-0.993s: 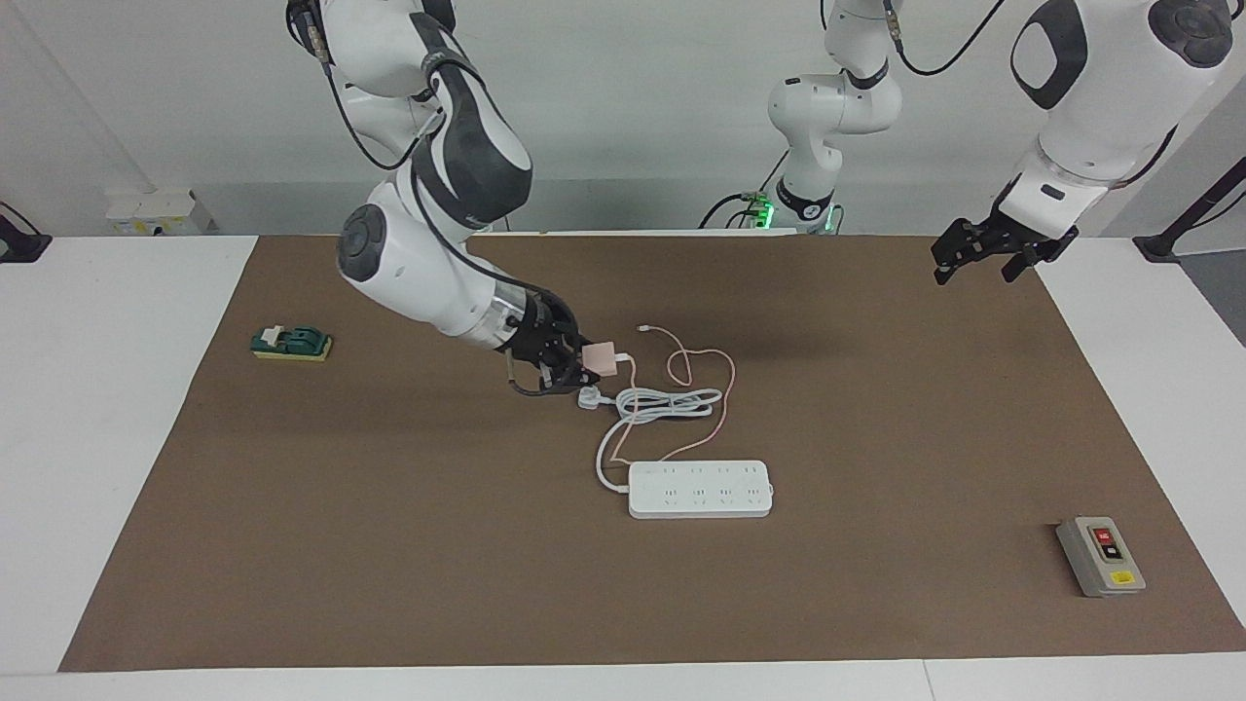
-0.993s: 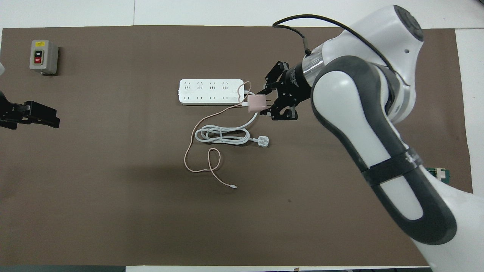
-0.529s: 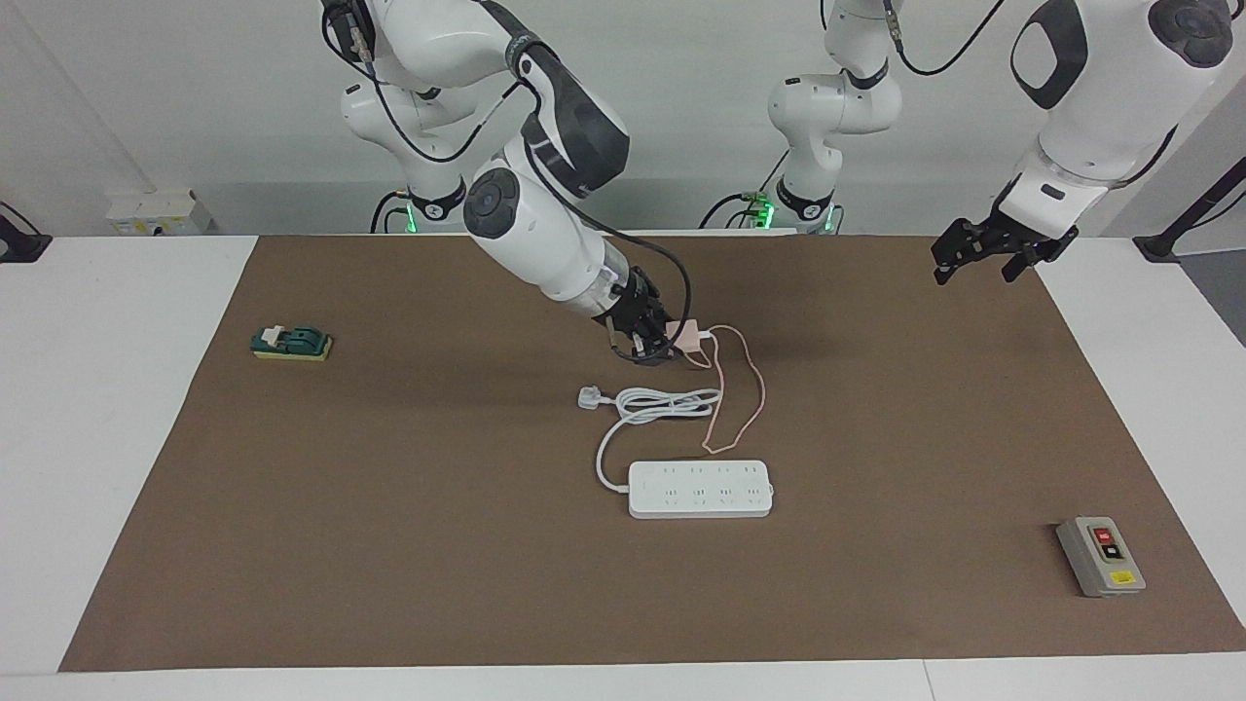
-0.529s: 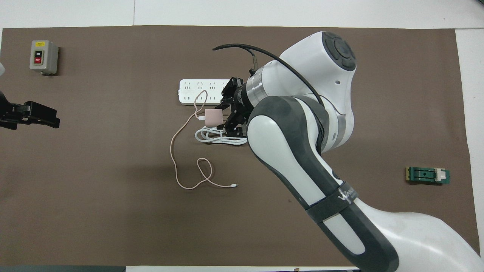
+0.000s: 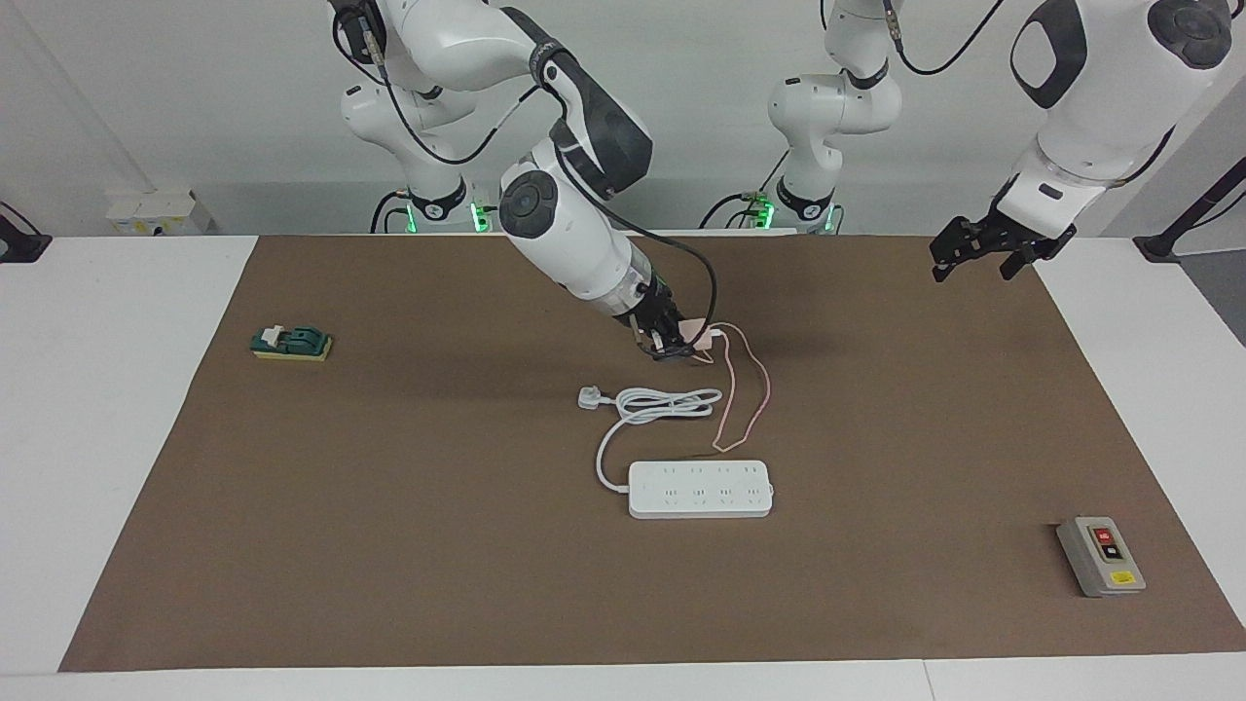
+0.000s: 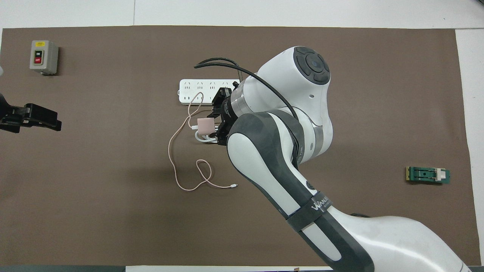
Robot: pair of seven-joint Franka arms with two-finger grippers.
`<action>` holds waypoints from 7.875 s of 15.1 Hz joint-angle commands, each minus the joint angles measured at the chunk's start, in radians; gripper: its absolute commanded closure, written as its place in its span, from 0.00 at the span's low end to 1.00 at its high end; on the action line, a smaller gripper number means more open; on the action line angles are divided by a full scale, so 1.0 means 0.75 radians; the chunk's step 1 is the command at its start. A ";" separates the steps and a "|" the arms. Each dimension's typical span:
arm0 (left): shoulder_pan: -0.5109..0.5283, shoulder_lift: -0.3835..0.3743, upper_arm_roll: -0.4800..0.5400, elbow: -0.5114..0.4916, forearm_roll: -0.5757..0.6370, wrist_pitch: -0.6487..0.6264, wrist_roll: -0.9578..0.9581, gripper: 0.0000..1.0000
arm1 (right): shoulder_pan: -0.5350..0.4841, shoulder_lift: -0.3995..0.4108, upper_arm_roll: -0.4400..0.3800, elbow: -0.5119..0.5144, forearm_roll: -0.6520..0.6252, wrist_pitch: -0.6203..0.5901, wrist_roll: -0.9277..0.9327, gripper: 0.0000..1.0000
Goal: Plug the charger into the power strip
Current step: 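Carry the pink charger with the right gripper toward the power strip, then reach the left gripper toward the charger held by the right gripper, then grasp the charger with the left gripper while the right gripper releases, then swing the charger with the left gripper while the right gripper withdraws, then align the charger prongs with the power strip socket using the left gripper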
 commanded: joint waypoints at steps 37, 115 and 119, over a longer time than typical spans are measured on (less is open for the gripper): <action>-0.268 0.264 -0.016 -0.728 -2.218 0.284 0.963 0.00 | -0.022 -0.003 -0.007 -0.013 -0.022 0.038 -0.008 1.00; -0.419 0.667 -0.008 0.051 -0.130 0.857 1.820 0.96 | -0.701 -0.604 -0.016 -0.267 -0.828 -0.635 -2.505 0.00; -0.423 0.663 -0.008 0.039 -0.130 0.851 1.818 0.96 | -0.715 -0.604 -0.010 -0.261 -0.812 -0.631 -2.493 0.00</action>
